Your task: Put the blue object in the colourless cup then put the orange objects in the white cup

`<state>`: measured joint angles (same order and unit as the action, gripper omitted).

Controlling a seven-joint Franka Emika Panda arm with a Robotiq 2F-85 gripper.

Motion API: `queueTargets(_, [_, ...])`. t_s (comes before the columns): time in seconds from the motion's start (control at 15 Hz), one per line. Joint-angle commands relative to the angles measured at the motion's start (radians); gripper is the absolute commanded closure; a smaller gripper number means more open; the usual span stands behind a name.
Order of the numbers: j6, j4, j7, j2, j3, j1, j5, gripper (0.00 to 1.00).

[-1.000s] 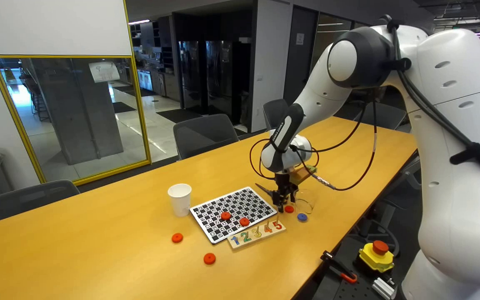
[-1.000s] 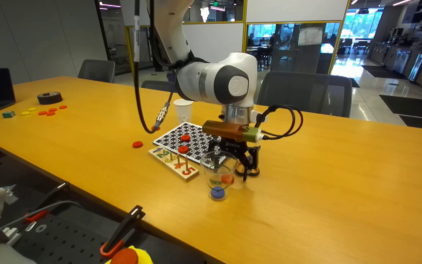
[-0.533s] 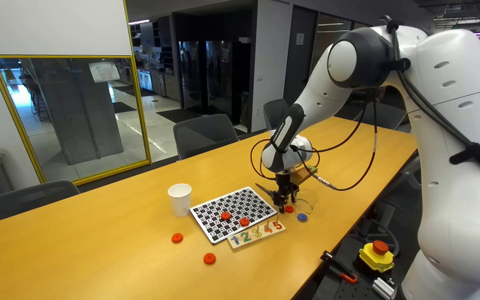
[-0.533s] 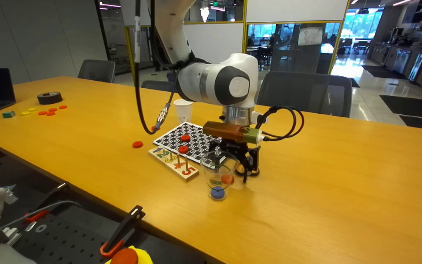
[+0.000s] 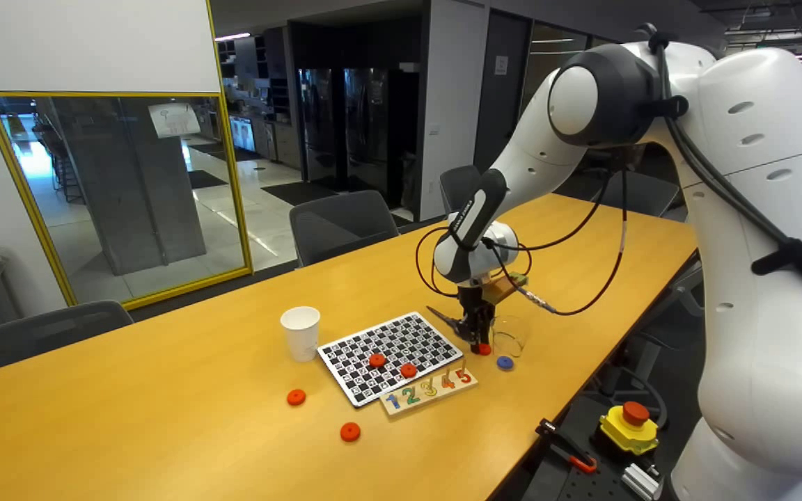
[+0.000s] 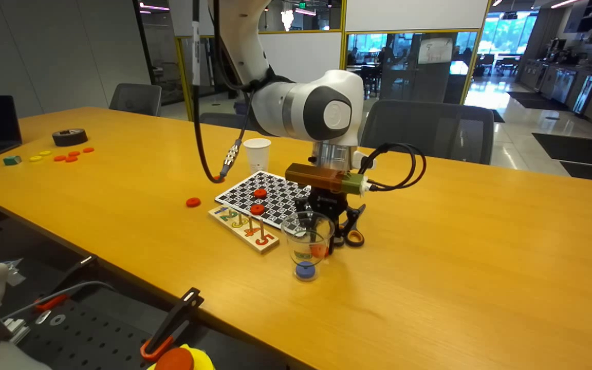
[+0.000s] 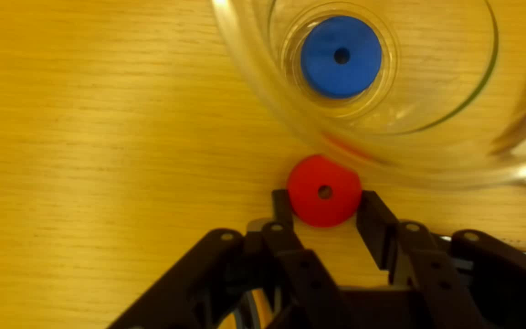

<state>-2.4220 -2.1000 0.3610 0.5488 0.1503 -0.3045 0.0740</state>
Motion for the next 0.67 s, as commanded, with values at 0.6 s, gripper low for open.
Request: queueTargets(0.6, [0.029, 0.009, -0.077, -0.123, -0.001, 0.053, 0.02, 0.77])
